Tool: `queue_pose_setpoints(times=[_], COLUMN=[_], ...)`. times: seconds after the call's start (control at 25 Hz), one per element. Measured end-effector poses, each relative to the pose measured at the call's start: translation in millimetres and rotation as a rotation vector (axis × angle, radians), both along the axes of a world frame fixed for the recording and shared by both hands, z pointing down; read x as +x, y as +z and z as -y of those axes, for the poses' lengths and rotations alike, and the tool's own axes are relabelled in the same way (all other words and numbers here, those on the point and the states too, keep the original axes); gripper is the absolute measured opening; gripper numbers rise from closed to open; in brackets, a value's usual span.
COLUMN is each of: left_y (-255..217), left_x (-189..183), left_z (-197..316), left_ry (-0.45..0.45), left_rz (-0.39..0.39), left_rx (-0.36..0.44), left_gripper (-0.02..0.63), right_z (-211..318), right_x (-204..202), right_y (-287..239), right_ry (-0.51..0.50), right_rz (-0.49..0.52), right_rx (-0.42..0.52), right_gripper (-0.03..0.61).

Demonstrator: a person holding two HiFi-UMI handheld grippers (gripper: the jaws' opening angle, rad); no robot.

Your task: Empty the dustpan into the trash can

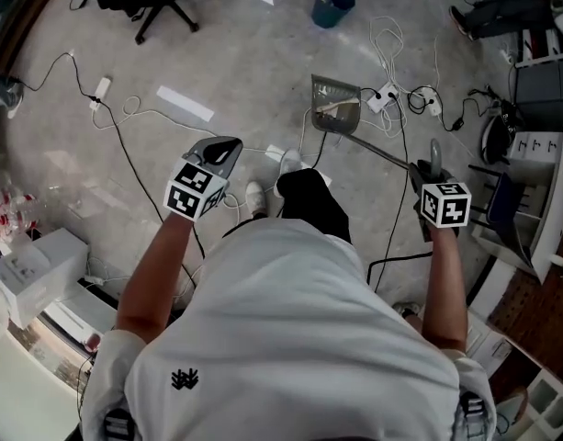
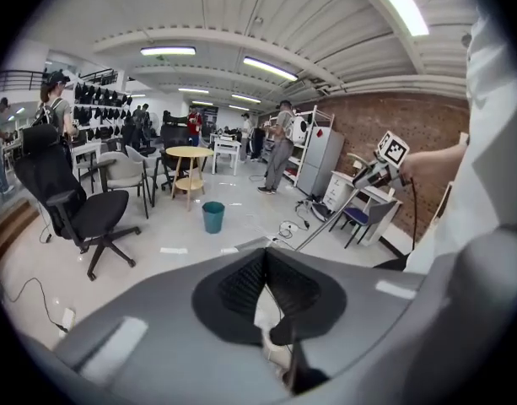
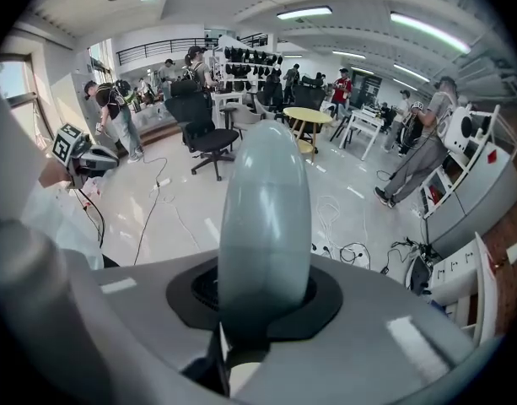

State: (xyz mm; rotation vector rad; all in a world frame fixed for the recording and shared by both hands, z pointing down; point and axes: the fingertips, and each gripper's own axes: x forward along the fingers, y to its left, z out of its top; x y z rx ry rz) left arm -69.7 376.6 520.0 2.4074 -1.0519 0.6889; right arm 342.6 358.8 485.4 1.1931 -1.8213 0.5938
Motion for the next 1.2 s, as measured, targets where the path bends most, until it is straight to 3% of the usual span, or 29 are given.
queue_pose_setpoints(times=[0.12,0.36,0.56,0.88,1.2], left_y=[-4.2,-3.3,-12.5,-33.9,-22.1], left_x=[4.6,-4.0,15.3,50.5,62.0], left_z=[29.9,105.9,183.0,283.5,337.0], left_ry=[-0.003,0.002,0.029,0.04,0.103], left_rz=[-0.009,0.051,0.089,0.08,0.031], left_rx=[-0.003,-0.039,-0.052,-0.001,-0.036], left_gripper=[0.055,0.055,0.055,0.055,0.055], right_z=[39.1,122.9,192.0,268.3,321.4], right_x=[1.5,-0.4,10.8,20.1,23.3], right_y=[-0.2,10.4,9.4,-1.3,-15.8], right_ry=[-0.015,-0.044,-0.06,-0.163,-0.139], right_rz=[-0.009,-0.01,0.004,-0.051,-0.055], right_rx=[0.001,-0.006,-0.012,-0.005,-0.005], right_gripper=[0.084,0.084,0.084,0.084,0.084])
